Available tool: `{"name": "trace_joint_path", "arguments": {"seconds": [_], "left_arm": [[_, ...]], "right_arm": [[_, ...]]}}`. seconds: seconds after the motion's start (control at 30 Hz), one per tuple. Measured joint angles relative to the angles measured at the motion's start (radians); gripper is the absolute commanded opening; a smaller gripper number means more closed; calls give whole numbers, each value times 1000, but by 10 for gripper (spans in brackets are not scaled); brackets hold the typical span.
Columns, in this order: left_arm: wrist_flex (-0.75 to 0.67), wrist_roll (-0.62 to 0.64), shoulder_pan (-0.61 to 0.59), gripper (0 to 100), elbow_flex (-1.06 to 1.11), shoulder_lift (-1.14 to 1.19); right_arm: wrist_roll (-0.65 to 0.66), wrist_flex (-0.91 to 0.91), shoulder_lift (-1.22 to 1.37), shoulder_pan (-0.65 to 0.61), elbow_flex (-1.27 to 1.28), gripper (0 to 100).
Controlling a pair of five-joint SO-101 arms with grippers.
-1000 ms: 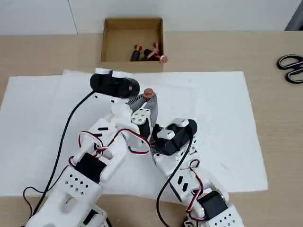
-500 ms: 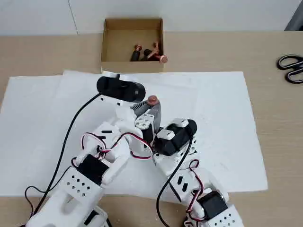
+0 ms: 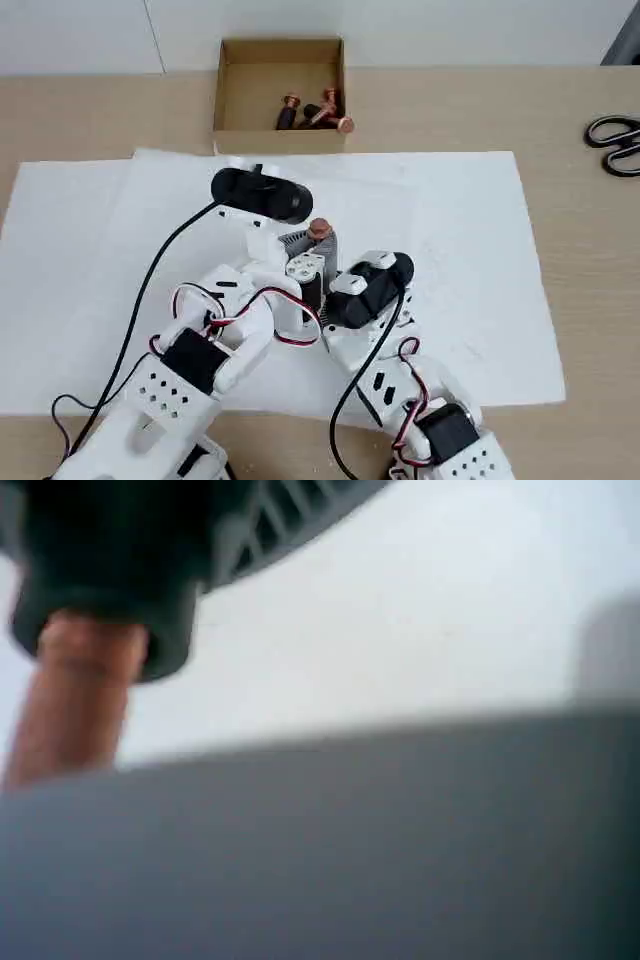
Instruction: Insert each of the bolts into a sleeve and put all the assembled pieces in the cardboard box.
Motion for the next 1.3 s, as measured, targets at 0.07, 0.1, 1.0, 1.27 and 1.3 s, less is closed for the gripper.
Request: {"name": "trace_joint_path", "arguments": {"seconds": [0.07,0.1,1.0,1.27,1.3], "left_arm": [[9,0,0,6,5,0],[8,0,2,6,14,0],[18,0,-2,253,94,-6],[68,-2,-18,255,60,-37],[81,0,-34,255,40,-46]], "right_arm": [[0,0,0,0,0,4],[0,0,0,0,0,4],[2,2,0,0,-2,4],[2,2,0,2,-2,4],[2,2,0,2,-2,4]]}}
